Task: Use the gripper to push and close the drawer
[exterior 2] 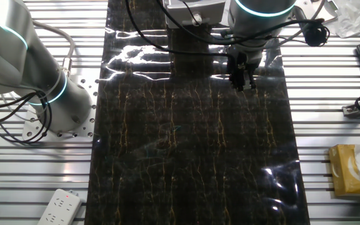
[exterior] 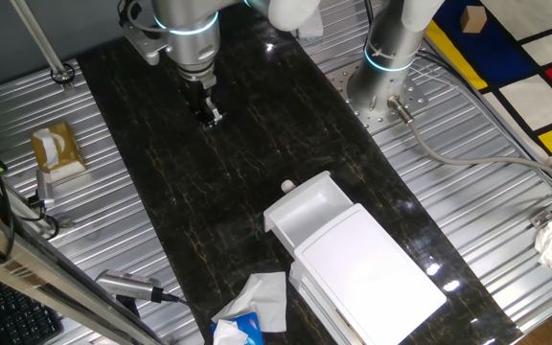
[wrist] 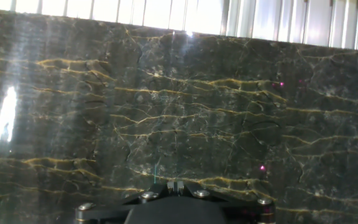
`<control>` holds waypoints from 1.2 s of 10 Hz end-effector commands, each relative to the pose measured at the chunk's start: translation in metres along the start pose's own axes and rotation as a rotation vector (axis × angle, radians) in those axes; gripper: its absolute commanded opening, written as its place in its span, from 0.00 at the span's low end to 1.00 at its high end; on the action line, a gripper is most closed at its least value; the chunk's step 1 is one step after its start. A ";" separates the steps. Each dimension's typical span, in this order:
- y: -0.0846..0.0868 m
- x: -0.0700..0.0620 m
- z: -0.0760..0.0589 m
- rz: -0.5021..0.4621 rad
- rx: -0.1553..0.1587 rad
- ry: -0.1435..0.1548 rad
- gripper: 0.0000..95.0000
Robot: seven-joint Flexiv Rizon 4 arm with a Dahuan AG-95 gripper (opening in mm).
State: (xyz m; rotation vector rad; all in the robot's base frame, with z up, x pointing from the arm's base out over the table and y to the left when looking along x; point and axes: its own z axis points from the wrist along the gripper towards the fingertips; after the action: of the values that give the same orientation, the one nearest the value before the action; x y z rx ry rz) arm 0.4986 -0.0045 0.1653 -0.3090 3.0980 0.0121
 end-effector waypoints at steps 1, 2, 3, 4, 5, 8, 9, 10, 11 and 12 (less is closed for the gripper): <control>0.000 -0.001 0.000 -0.011 -0.039 0.009 0.00; 0.000 -0.001 0.000 -0.029 -0.068 0.025 0.00; 0.000 -0.001 0.000 -0.057 -0.087 0.036 0.00; 0.000 -0.001 0.000 -0.095 -0.104 0.042 0.00; 0.000 -0.001 0.000 -0.125 -0.117 0.055 0.00; 0.000 -0.001 0.000 -0.177 -0.141 0.082 0.00; 0.000 -0.001 0.000 -0.184 -0.156 0.079 0.00; 0.000 -0.001 0.000 -0.208 -0.172 0.071 0.00; 0.000 -0.001 0.000 -0.218 -0.180 0.071 0.00; 0.000 -0.001 0.000 -0.204 -0.182 0.077 0.00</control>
State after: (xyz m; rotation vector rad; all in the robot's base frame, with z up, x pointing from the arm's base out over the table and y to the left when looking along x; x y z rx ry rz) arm 0.4994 -0.0045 0.1648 -0.6705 3.1185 0.2844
